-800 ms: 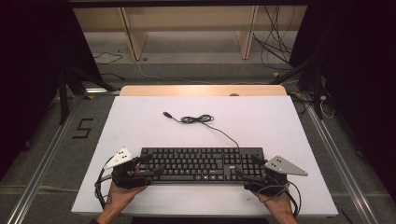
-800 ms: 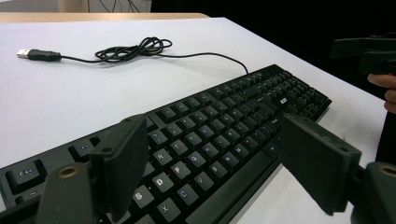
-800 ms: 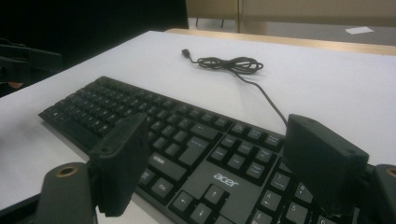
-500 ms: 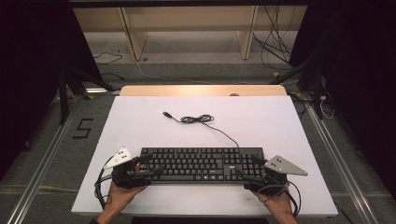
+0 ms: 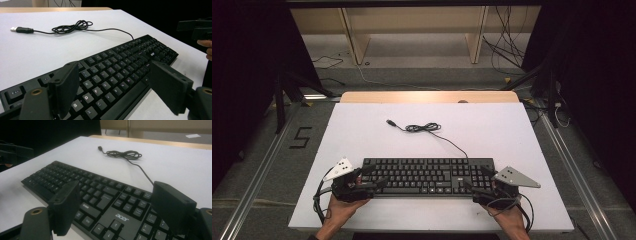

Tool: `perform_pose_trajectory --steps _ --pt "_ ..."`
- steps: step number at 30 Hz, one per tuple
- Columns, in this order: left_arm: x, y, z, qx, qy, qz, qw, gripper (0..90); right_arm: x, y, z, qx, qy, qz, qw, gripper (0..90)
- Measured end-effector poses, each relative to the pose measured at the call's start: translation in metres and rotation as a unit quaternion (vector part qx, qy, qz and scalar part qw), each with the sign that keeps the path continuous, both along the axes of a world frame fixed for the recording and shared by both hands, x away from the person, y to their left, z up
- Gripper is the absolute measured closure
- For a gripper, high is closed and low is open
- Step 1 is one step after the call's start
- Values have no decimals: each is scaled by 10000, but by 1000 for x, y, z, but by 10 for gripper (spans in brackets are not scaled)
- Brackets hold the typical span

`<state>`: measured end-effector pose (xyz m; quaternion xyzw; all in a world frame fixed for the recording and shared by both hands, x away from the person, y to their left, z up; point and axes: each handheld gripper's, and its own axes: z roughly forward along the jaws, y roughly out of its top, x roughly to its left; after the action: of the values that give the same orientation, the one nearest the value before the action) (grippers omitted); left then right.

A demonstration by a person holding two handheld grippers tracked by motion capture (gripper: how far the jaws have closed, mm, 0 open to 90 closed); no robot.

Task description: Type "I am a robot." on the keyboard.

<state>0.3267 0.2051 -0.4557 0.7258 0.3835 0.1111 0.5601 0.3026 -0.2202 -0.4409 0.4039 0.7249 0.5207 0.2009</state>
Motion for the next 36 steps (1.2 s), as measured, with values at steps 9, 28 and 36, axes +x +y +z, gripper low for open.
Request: perform_pose_trajectory --steps 9,28,36 --pt "1 1 0 -6 6 21 10000 239 1 2 0 -10 8 33 10000 247" --pt "1 1 0 -1 11 36 10000 239 8 20 0 -29 75 261 9996 261" --pt "1 2 -1 3 14 65 10000 240 14 30 -1 -78 137 417 9990 274"
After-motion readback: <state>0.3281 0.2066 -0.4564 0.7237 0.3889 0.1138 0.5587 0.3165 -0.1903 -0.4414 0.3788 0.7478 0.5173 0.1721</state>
